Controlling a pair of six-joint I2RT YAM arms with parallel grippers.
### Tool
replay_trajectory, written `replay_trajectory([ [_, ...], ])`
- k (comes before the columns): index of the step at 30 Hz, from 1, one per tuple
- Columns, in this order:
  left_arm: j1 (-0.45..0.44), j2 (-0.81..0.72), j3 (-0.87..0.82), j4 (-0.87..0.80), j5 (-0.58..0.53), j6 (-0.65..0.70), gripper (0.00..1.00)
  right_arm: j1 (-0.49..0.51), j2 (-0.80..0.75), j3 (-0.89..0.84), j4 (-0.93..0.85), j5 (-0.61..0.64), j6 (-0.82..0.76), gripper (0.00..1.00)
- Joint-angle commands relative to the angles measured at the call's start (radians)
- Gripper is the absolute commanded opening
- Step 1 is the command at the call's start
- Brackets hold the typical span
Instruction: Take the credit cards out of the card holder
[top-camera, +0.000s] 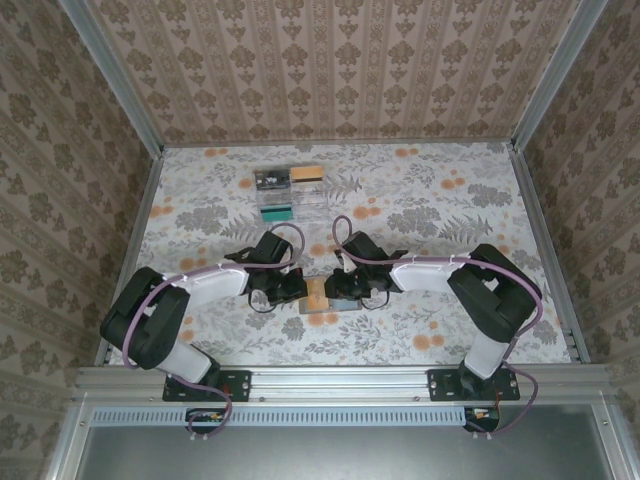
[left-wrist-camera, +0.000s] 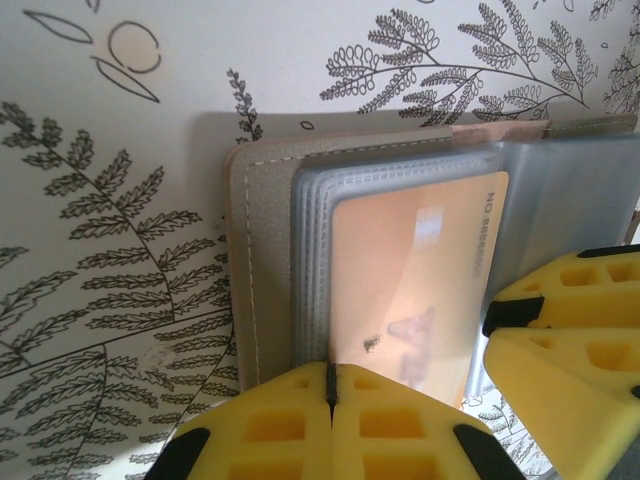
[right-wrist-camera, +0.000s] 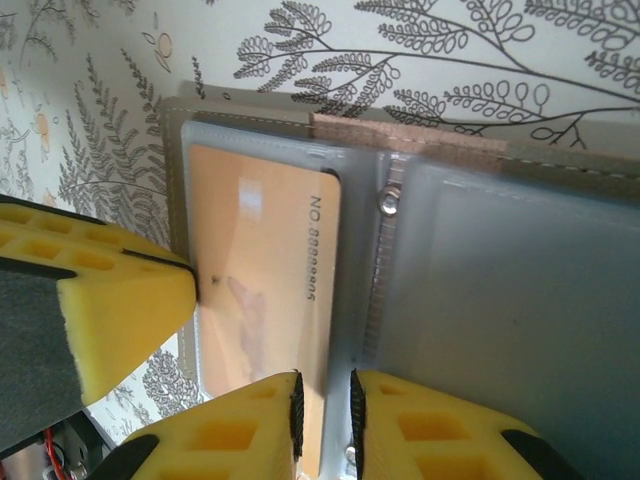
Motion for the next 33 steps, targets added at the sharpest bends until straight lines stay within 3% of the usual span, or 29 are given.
replay_trajectory([
  [1,-0.010,0.022,-0.017,-0.012,0.004,0.004,0.00,-0.004,0.030,0.027,0.022,-0.030,0.013,0.24],
  [7,-0.018,0.028,-0.014,-0.007,0.002,0.000,0.00,-0.004,0.059,0.040,0.037,-0.054,0.019,0.23],
  [9,-0.019,0.028,-0.010,-0.012,0.002,-0.001,0.00,-0.004,0.061,0.043,0.037,-0.058,0.021,0.12],
  [11,-0.019,0.023,-0.005,-0.029,-0.008,0.002,0.00,-0.005,0.048,0.036,0.031,-0.050,0.021,0.08],
  [16,-0.014,0.019,0.007,-0.099,-0.057,0.004,0.00,-0.029,0.015,0.002,0.027,-0.043,0.021,0.03],
  [33,0.001,0.002,0.029,-0.133,-0.065,0.015,0.00,-0.090,-0.030,-0.090,0.067,-0.082,0.030,0.00],
])
